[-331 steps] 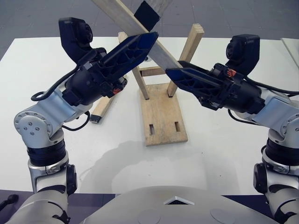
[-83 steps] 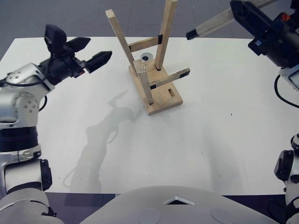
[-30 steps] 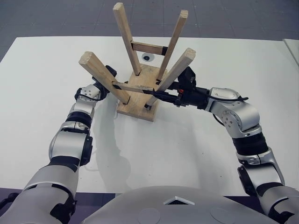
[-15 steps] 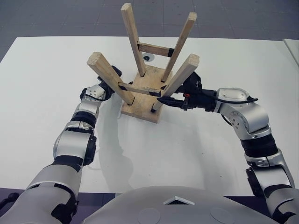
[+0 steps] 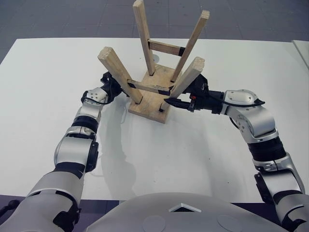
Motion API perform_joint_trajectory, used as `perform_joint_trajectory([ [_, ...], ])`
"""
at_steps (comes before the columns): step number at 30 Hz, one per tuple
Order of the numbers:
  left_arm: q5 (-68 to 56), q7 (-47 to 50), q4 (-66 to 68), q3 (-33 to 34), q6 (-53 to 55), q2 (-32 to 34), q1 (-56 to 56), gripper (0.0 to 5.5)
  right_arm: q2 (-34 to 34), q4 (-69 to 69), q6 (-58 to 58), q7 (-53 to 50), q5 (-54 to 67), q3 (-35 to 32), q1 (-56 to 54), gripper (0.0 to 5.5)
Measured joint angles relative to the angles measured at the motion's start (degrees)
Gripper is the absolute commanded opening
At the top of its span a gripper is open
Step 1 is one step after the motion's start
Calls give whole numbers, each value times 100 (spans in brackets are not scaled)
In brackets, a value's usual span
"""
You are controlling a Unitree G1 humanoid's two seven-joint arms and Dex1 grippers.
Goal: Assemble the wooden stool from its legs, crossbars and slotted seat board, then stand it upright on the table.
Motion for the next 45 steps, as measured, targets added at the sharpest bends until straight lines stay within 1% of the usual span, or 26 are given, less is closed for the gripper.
perform_joint_trajectory([
  [4,-132,-117,-617,231,59,390,294,540,7,-2,-145,-73,0,7,91,204],
  [8,-648,-128,-2155,701,463,559,542,540,47,-3,-187,-213,-97,72,7,204],
  [9,-807,-72,-2756,878,713,639,528,540,54,1,-196,-291,-139,113,-15,204],
  [13,-1289,87,-4298,1299,1635,920,229,540,56,-10,-213,-450,-219,177,-46,204],
  [17,-1939,0,-5904,1365,2711,1118,-278,540,57,-35,-220,-532,-296,202,-51,204],
  [19,-2378,-145,-6818,1204,3308,1119,-382,540,57,-17,-214,-545,-310,230,-61,204],
  [21,-2675,-255,-7628,846,3960,1106,-371,540,56,69,-212,-543,-328,295,-113,204],
  [22,-2706,-278,-7880,680,4163,1108,-344,540,57,100,-212,-543,-328,317,-139,204],
  [23,-2664,-326,-8161,370,4374,1114,-249,540,58,156,-212,-543,-328,350,-188,204],
  [26,-2237,-388,-8416,-147,4516,1278,71,540,60,299,-212,-626,-404,387,-314,204],
  [27,-2018,-402,-8463,-395,4583,1339,315,540,59,365,-211,-717,-532,393,-366,204],
  [29,-1664,-360,-8483,-689,4689,1387,713,540,56,498,-152,-871,-644,402,-373,204],
  [31,-1450,-272,-8487,-823,4730,1389,922,540,54,509,-132,-897,-648,399,-378,204],
  [34,-1145,-32,-8335,-936,4641,1198,1034,540,54,508,-117,-926,-648,397,-375,204],
  [38,-914,235,-8095,-1011,4342,678,1006,540,54,507,-111,-903,-646,389,-378,204],
  [41,-711,221,-7928,-1257,4130,482,936,540,54,507,-106,-881,-642,383,-377,204],
  [45,-127,80,-7818,-1849,4041,533,1074,540,55,507,-93,-877,-639,381,-382,204],
])
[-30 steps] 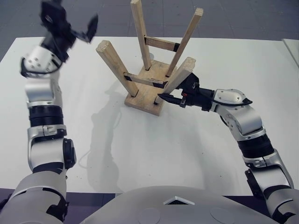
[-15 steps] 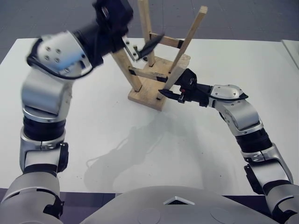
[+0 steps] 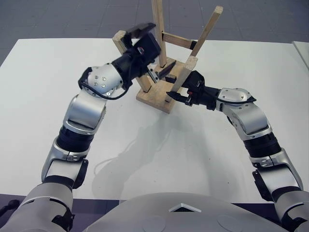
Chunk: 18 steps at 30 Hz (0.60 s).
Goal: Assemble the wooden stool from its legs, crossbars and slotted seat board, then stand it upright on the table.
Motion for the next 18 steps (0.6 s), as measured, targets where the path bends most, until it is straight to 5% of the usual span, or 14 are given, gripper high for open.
perform_joint_trajectory([
  [18,1753,293,78,-618,67,71,3,540,-51,-48,348,-149,-201,314,-226,204],
])
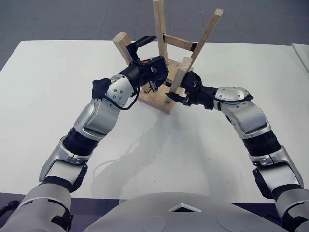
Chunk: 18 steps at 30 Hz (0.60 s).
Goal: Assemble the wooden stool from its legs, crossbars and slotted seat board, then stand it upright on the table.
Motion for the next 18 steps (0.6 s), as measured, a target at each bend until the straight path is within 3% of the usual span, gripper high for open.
perform_joint_trajectory([
  [12,-136,75,280,264,-232,-209,110,540,-2,111,2,-188,8,139,4,204],
  [18,-819,1274,466,1702,-1484,-992,-265,540,1,-148,541,-274,214,-412,25,204],
])
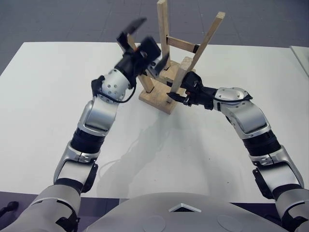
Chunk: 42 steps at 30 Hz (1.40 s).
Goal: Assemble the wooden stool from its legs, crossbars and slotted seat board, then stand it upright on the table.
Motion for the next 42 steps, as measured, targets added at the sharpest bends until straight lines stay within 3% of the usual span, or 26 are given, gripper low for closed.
perform_joint_trajectory([
  [4,-175,330,-46,586,-525,-40,-353,540,48,-205,681,-254,173,-563,50,283],
  [8,-218,351,5,705,-738,-87,-298,540,28,-858,1207,-293,422,-854,80,353],
  [13,-239,452,9,1092,-870,-65,-23,540,-710,-1514,1902,-101,450,-901,498,439],
  [16,-678,429,15,1440,-772,-77,9,540,-1098,-1205,1804,-146,38,-894,474,488],
  [20,-1196,325,56,1597,-346,-141,-189,540,-747,-174,1192,-518,-279,-973,41,538],
  [27,-1691,127,234,1625,86,-142,-1217,540,438,848,360,-847,-638,-759,-929,538],
  [37,-1977,-74,518,1709,638,-54,-1693,540,1642,-1116,1165,-697,98,-326,-792,538],
  [42,-2141,-105,734,1794,765,5,-2076,540,1742,-1438,1390,-1016,259,-823,-998,538],
])
